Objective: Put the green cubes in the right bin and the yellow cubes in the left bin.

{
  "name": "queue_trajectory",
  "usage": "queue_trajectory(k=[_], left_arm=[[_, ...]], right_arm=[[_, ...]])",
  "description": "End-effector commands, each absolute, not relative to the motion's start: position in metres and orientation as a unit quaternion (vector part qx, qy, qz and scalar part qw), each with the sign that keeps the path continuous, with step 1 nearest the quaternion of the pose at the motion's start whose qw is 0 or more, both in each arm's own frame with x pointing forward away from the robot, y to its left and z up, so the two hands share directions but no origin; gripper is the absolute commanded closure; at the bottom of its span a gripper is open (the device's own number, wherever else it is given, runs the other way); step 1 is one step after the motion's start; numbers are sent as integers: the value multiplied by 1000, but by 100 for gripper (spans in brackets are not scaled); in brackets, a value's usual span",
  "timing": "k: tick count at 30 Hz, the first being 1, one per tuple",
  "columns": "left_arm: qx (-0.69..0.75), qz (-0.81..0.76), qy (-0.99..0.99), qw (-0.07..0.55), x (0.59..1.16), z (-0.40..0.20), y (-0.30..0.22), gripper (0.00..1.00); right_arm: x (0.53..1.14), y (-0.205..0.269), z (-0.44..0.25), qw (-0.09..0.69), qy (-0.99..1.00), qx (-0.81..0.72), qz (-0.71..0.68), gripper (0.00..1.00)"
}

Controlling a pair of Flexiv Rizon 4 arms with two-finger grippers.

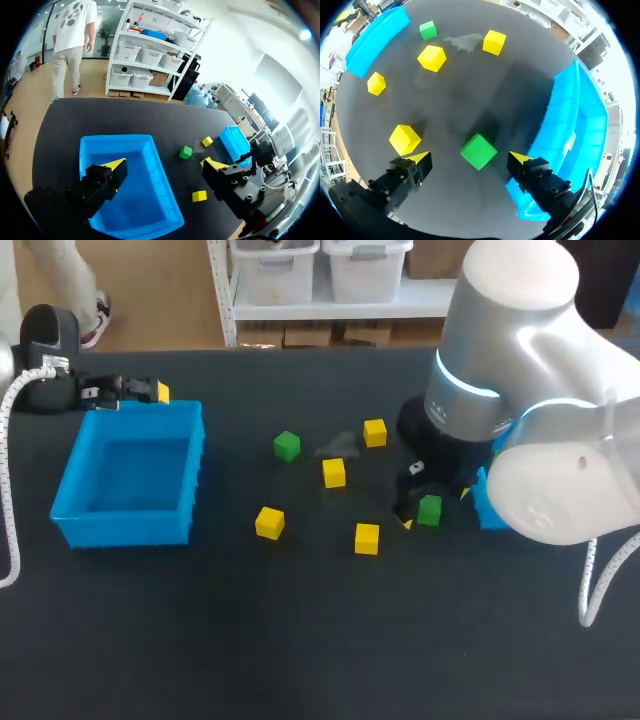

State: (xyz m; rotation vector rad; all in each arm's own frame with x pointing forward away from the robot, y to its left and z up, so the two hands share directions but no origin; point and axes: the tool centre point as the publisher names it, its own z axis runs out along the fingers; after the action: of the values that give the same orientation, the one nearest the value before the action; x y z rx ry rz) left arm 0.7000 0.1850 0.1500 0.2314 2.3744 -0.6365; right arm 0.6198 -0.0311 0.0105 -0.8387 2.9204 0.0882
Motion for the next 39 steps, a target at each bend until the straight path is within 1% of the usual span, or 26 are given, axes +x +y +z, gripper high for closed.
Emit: queue_trajectory(k=[1,12,13,14,16,17,18,19,20,21,22,23,25,26,39], left_arm=[[88,-243,908,330,700,150,185,0],[88,-243,908,330,700,150,185,0],[88,-243,908,330,700,150,185,0],[88,-243,908,330,700,150,185,0],[88,-243,908,330,700,150,185,0],[88,-243,908,330,700,150,185,0],[88,-243,908,330,700,150,185,0],[88,-243,908,330,700,150,185,0],[88,-243,908,330,700,150,185,0],[88,-243,908,330,700,150,185,0],[88,-243,908,330,700,150,185,0],[88,-243,908,330,700,150,185,0],[88,-243,908,330,700,150,185,0],[88,-243,908,330,700,150,185,0],[88,-243,908,330,700,150,185,0]], right_arm=[[626,-28,5,47,960,-274,29,0],[636,-29,-6,44,963,-265,16,0],[636,-29,-6,43,964,-263,14,1],[637,-30,-7,43,964,-262,12,7],[637,-30,-8,42,964,-261,12,40],[638,-30,-8,42,965,-260,12,53],[638,-30,-7,43,965,-259,11,60],[639,-30,-7,44,965,-259,11,64],[639,-29,-7,44,965,-258,12,65],[639,-30,-7,45,965,-258,12,69],[639,-30,-6,46,965,-258,12,77],[640,-30,-6,46,965,-257,11,83],[640,-30,-5,47,965,-257,11,89],[640,-31,-5,47,965,-256,11,100],[640,-36,2,56,966,-252,7,100]])
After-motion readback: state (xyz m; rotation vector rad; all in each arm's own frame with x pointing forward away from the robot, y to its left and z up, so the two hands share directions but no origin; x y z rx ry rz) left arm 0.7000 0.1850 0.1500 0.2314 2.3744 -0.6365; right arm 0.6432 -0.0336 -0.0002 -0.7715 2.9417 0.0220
